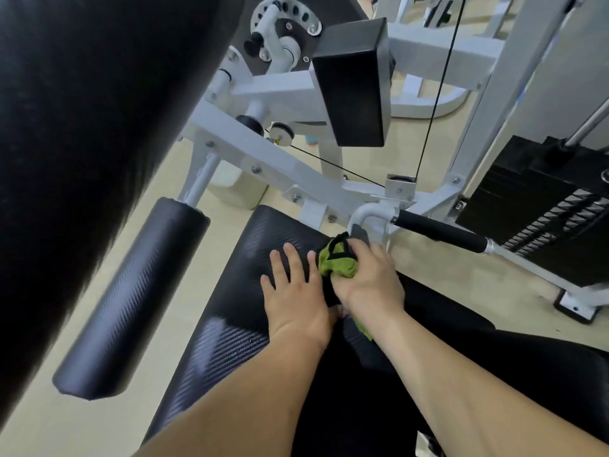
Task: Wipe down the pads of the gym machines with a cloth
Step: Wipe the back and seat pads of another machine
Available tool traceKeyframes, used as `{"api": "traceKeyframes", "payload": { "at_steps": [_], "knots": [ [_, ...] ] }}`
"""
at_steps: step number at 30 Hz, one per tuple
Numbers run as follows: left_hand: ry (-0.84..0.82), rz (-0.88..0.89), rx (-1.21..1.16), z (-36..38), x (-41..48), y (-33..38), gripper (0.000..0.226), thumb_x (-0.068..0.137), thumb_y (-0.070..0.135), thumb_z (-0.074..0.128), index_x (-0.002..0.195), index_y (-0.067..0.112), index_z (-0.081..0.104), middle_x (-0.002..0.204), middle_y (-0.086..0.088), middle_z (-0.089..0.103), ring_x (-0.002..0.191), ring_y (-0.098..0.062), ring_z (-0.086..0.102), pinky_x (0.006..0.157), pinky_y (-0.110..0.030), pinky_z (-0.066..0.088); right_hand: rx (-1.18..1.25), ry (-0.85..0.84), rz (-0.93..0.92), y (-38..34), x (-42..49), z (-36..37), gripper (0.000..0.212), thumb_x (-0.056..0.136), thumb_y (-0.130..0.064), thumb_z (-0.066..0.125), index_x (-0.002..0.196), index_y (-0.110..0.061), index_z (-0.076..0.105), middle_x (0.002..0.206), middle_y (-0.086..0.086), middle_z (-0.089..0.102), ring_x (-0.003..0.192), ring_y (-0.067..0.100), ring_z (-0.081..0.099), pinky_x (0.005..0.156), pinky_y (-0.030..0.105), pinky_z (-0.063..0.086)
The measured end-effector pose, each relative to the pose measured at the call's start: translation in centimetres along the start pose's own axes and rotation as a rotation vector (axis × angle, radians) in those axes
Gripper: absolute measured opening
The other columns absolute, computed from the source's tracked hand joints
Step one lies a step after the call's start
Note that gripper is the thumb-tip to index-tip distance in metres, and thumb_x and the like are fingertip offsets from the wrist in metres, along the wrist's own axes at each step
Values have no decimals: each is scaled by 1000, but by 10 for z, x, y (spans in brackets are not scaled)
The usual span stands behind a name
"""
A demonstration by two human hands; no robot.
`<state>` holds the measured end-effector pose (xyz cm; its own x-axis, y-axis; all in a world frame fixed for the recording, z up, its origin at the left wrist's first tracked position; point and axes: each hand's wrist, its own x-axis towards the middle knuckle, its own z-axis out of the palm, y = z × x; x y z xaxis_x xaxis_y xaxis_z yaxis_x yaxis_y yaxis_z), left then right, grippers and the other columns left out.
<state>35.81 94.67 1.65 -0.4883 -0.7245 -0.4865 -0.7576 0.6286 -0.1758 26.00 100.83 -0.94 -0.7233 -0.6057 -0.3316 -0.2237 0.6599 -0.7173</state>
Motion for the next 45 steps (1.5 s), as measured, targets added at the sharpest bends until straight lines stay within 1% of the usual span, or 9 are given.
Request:
{"api": "traceKeyframes", "payload": {
  "at_steps": [9,14,17,21,28,31,34,41,45],
  "knots": [
    [247,-243,-564,23,-90,-30,72,102,34,49,164,25,14,172,-5,-14,158,-21,-14,128,-34,-6,-179,-15,-23,-28,16,13,50,93,-32,57,142,-30,49,143,14,39,136,39,29,104,50,44],
    [513,-348,-722,44,-105,-65,61,84,1,54,144,6,54,164,-17,31,150,-32,30,123,-35,19,-245,-90,-400,-101,-17,71,48,88,-27,60,135,-33,53,138,8,37,125,36,34,93,43,45],
    [512,-519,-881,44,-129,-85,66,82,-5,50,145,16,50,164,-2,26,150,-17,20,121,-27,14,-315,-70,-472,-92,-69,100,51,74,-30,73,123,-31,58,127,6,42,114,33,41,84,40,49],
    [514,-581,-823,63,-163,-116,69,79,-9,50,144,13,51,160,-5,28,147,-25,23,120,-29,17,-223,-99,-539,-51,-133,114,53,61,-32,75,113,-27,66,116,8,52,103,34,48,77,43,55],
    [347,-162,-639,78,-192,-88,70,79,-4,55,145,19,54,162,-2,29,147,-20,20,122,-24,13,-197,-298,-379,46,-235,77,48,81,-37,56,129,-43,55,135,-5,39,126,25,39,95,40,52],
    [301,-5,-551,83,-194,-81,62,79,-1,54,138,17,60,157,-7,36,139,-25,30,124,-30,20,-193,-6,4,77,-216,59,60,83,-30,72,139,-39,52,137,4,36,125,33,40,94,44,50],
    [288,164,-510,95,-204,-83,60,80,0,55,137,17,59,157,-9,34,141,-31,32,122,-49,28,-121,210,432,85,-194,49,59,95,-34,64,150,-22,45,145,16,33,130,39,36,102,50,43],
    [262,365,-505,129,-241,-116,59,74,7,45,130,16,63,152,-19,43,135,-40,40,113,-59,38,-140,219,407,51,-295,121,46,90,-35,63,135,-25,53,125,12,46,110,35,46,94,46,47],
    [185,453,-518,145,-271,-142,66,71,-1,61,134,16,62,156,-16,40,137,-36,40,115,-51,39,13,-45,306,37,-336,138,51,87,-32,62,137,-34,52,127,6,40,114,33,46,94,41,48]
  ]
}}
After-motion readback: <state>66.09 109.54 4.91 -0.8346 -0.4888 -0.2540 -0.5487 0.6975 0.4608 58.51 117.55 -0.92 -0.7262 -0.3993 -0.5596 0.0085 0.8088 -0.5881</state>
